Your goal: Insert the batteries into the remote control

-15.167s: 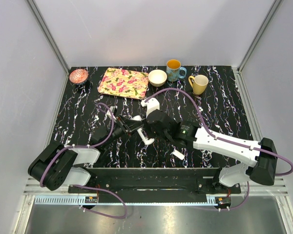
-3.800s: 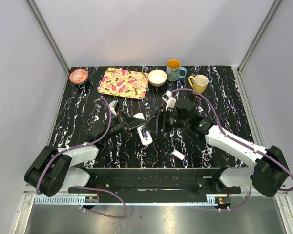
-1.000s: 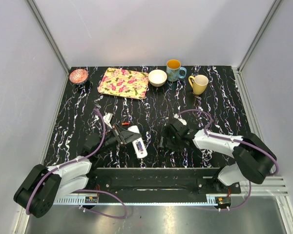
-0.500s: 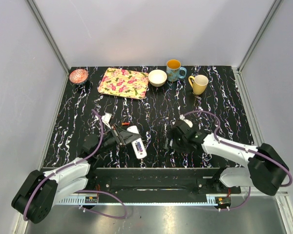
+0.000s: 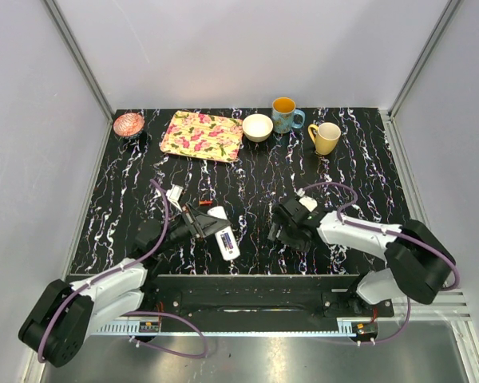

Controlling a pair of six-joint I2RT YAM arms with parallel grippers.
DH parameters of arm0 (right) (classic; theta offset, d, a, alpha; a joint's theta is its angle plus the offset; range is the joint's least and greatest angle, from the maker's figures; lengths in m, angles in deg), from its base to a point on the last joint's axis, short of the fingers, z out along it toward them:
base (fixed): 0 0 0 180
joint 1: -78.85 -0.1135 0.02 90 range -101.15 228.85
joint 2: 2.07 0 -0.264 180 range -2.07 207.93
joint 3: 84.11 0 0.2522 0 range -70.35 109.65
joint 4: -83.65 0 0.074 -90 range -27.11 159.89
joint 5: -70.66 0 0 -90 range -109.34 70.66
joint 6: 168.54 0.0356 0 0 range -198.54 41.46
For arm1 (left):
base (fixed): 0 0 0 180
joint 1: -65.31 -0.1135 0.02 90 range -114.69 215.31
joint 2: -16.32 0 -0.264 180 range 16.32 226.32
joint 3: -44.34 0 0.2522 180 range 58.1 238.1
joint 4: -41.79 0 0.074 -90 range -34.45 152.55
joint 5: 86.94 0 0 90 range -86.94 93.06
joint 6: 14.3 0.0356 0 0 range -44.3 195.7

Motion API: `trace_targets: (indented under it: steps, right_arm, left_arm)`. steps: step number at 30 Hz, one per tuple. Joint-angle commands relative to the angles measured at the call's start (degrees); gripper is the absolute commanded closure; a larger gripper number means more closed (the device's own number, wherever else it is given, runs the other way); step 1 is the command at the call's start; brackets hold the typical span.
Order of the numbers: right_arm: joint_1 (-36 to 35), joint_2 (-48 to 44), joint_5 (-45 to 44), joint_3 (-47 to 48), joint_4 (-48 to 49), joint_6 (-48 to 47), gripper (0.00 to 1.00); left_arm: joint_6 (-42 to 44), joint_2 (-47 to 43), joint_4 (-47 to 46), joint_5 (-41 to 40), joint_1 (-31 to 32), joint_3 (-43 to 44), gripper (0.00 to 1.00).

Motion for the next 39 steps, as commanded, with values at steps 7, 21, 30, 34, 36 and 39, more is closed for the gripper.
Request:
trace_targets:
  steps: [7, 21, 30, 34, 36, 39]
  right_arm:
    - [0.05, 8.65, -5.75, 7.6, -5.86, 8.02, 0.16]
    - [-0.04, 17.52, -8.83, 13.58, -12.73, -0.32, 0.19]
    - [-2.23, 18.32, -7.51, 15.69, -11.32, -6.3, 0.3]
    - [-3.02, 18.32, -7.33, 15.87, -11.41, -9.29, 0.37]
    - [-3.2, 18.49, -7.42, 15.52, -11.23, -11.13, 0.43]
    - [-3.55, 18.41, -7.86, 15.52, -10.35, -15.26, 0.48]
  left_arm:
    - [0.29, -2.89, -1.7, -0.02, -0.23, 0.28, 1.0]
    - [1.35, -3.77, 1.03, 0.51, -0.15, 1.33, 1.0]
    - [1.43, -4.56, 1.82, 0.51, -0.23, 0.46, 1.0]
    - [1.52, -5.0, 2.25, 0.6, -0.15, 0.28, 1.0]
    - [1.61, -5.35, 2.43, 0.42, -0.23, 0.19, 1.0]
    - [1.61, -5.62, 2.61, 0.34, -0.15, 0.1, 1.0]
